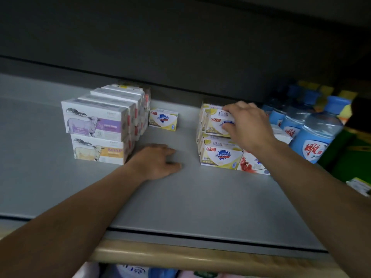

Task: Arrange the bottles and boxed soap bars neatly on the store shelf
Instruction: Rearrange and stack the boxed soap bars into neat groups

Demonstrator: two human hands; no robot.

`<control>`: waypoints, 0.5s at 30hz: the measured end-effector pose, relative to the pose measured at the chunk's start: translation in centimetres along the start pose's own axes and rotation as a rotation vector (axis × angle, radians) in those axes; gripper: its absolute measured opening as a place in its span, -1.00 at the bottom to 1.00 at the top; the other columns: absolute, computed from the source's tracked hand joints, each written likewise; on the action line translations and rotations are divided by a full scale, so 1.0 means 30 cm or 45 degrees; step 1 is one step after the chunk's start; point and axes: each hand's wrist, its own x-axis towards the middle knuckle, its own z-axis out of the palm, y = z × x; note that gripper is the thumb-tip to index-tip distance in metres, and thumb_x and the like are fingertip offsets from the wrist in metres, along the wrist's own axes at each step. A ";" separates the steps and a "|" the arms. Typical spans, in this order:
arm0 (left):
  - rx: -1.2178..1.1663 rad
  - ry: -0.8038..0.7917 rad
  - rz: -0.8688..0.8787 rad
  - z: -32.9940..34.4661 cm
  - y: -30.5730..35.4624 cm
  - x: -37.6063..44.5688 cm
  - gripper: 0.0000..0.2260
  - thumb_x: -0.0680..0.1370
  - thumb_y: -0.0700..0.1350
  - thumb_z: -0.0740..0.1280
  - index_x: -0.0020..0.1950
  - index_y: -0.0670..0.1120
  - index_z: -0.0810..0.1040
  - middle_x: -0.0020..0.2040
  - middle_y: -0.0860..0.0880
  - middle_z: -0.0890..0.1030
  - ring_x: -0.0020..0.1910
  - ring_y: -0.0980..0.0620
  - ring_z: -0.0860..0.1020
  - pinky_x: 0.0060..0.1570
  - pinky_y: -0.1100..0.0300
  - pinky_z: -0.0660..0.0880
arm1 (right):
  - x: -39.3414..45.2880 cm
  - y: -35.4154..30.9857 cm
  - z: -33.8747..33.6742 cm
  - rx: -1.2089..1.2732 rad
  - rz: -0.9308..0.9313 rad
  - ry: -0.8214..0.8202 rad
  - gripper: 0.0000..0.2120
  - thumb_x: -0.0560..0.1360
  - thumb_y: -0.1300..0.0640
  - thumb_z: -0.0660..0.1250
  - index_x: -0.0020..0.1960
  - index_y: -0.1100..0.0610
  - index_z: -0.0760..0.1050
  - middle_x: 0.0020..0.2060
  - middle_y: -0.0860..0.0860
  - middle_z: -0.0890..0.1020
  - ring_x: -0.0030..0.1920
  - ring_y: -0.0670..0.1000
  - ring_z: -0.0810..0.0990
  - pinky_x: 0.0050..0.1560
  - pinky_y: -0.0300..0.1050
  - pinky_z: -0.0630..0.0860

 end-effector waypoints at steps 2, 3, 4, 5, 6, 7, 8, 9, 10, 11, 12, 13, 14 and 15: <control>0.098 -0.057 -0.020 0.006 0.001 0.003 -0.40 0.52 0.31 0.22 0.50 0.07 0.31 0.52 0.03 0.29 0.52 0.00 0.19 0.49 0.06 0.10 | 0.002 -0.003 0.023 -0.046 -0.001 0.016 -0.54 0.57 -0.03 0.31 0.45 0.01 0.38 0.30 0.04 0.52 0.27 0.13 0.42 0.31 0.08 0.31; 0.114 -0.063 -0.026 0.007 0.000 0.004 -0.39 0.52 0.32 0.21 0.50 0.08 0.30 0.53 0.04 0.27 0.52 0.00 0.18 0.49 0.03 0.09 | 0.000 -0.003 0.033 -0.076 -0.011 0.013 -0.54 0.57 -0.03 0.30 0.45 0.00 0.38 0.30 0.04 0.51 0.27 0.13 0.42 0.33 0.08 0.30; 0.121 -0.063 -0.023 0.008 -0.002 0.005 -0.39 0.52 0.33 0.20 0.50 0.09 0.30 0.53 0.04 0.27 0.52 -0.01 0.18 0.49 0.02 0.09 | -0.003 -0.003 0.043 -0.108 -0.020 -0.001 -0.55 0.58 -0.03 0.29 0.45 -0.01 0.38 0.30 0.04 0.51 0.27 0.13 0.42 0.34 0.08 0.28; 0.123 -0.063 -0.022 0.008 -0.003 0.005 -0.39 0.52 0.33 0.20 0.50 0.10 0.30 0.53 0.04 0.27 0.52 -0.01 0.17 0.49 0.01 0.08 | -0.006 -0.002 0.051 -0.132 -0.022 -0.018 -0.56 0.59 -0.03 0.28 0.45 -0.02 0.37 0.30 0.03 0.50 0.27 0.13 0.42 0.35 0.08 0.27; 0.122 -0.066 -0.024 0.009 -0.005 0.004 -0.39 0.51 0.33 0.20 0.50 0.11 0.29 0.53 0.05 0.26 0.52 -0.01 0.17 0.50 0.02 0.07 | -0.010 -0.001 0.058 -0.142 -0.017 -0.028 -0.56 0.59 -0.02 0.26 0.45 -0.02 0.36 0.30 0.03 0.49 0.27 0.14 0.43 0.35 0.07 0.26; 0.120 -0.072 -0.029 0.009 -0.006 0.005 -0.39 0.51 0.34 0.20 0.50 0.11 0.29 0.54 0.05 0.25 0.53 0.00 0.15 0.50 0.02 0.07 | -0.014 -0.001 0.064 -0.138 -0.007 -0.026 -0.57 0.60 -0.01 0.26 0.45 -0.02 0.36 0.30 0.04 0.49 0.27 0.14 0.43 0.35 0.07 0.26; 0.119 -0.074 -0.032 0.009 -0.006 0.007 -0.39 0.51 0.34 0.20 0.50 0.12 0.29 0.54 0.05 0.23 0.53 0.00 0.14 0.50 0.02 0.06 | -0.018 -0.003 0.068 -0.132 0.001 -0.017 -0.57 0.60 -0.01 0.25 0.45 -0.01 0.36 0.30 0.04 0.49 0.27 0.14 0.43 0.35 0.08 0.25; 0.117 -0.073 -0.034 0.009 -0.006 0.010 -0.39 0.51 0.34 0.20 0.50 0.12 0.28 0.55 0.05 0.23 0.54 0.00 0.14 0.51 0.02 0.05 | -0.020 -0.005 0.071 -0.129 0.003 -0.009 -0.58 0.61 0.00 0.25 0.46 0.00 0.36 0.30 0.04 0.49 0.27 0.15 0.43 0.35 0.08 0.26; 0.112 -0.068 -0.034 0.009 -0.007 0.013 -0.39 0.51 0.34 0.20 0.50 0.12 0.29 0.55 0.05 0.23 0.54 0.00 0.14 0.51 0.03 0.05 | -0.022 -0.007 0.072 -0.129 0.002 -0.007 -0.57 0.61 0.00 0.25 0.46 0.00 0.36 0.31 0.04 0.49 0.27 0.15 0.43 0.35 0.08 0.26; 0.104 -0.060 -0.033 0.010 -0.008 0.015 -0.39 0.50 0.34 0.21 0.50 0.12 0.30 0.55 0.04 0.23 0.54 0.00 0.15 0.51 0.04 0.06 | -0.023 -0.007 0.072 -0.125 -0.005 -0.006 -0.57 0.61 0.00 0.25 0.46 0.00 0.36 0.31 0.04 0.49 0.27 0.15 0.43 0.36 0.08 0.26; 0.091 -0.053 -0.030 0.010 -0.010 0.017 -0.38 0.50 0.34 0.22 0.50 0.11 0.31 0.54 0.04 0.24 0.53 0.00 0.15 0.51 0.05 0.07 | -0.025 -0.006 0.070 -0.118 -0.016 -0.005 -0.57 0.61 -0.01 0.25 0.47 0.00 0.36 0.32 0.04 0.49 0.27 0.14 0.43 0.36 0.08 0.26; 0.077 -0.047 -0.029 0.011 -0.012 0.017 -0.38 0.50 0.33 0.24 0.49 0.11 0.32 0.54 0.03 0.25 0.53 0.00 0.16 0.50 0.05 0.07 | -0.027 -0.003 0.068 -0.106 -0.027 -0.001 -0.56 0.61 -0.01 0.25 0.47 -0.01 0.36 0.32 0.03 0.49 0.27 0.14 0.43 0.37 0.08 0.26; 0.063 -0.043 -0.027 0.012 -0.014 0.017 -0.39 0.49 0.33 0.25 0.49 0.10 0.33 0.53 0.03 0.26 0.53 0.00 0.17 0.50 0.06 0.08 | -0.028 0.000 0.066 -0.094 -0.038 0.003 -0.56 0.61 -0.01 0.25 0.47 -0.01 0.37 0.32 0.02 0.50 0.27 0.13 0.43 0.37 0.08 0.26; 0.051 -0.041 -0.027 0.012 -0.016 0.017 -0.39 0.49 0.33 0.26 0.48 0.10 0.34 0.53 0.03 0.27 0.53 0.00 0.18 0.50 0.07 0.08 | -0.027 0.002 0.064 -0.087 -0.049 0.008 -0.56 0.61 -0.01 0.26 0.47 -0.01 0.38 0.32 0.01 0.50 0.26 0.13 0.43 0.36 0.07 0.27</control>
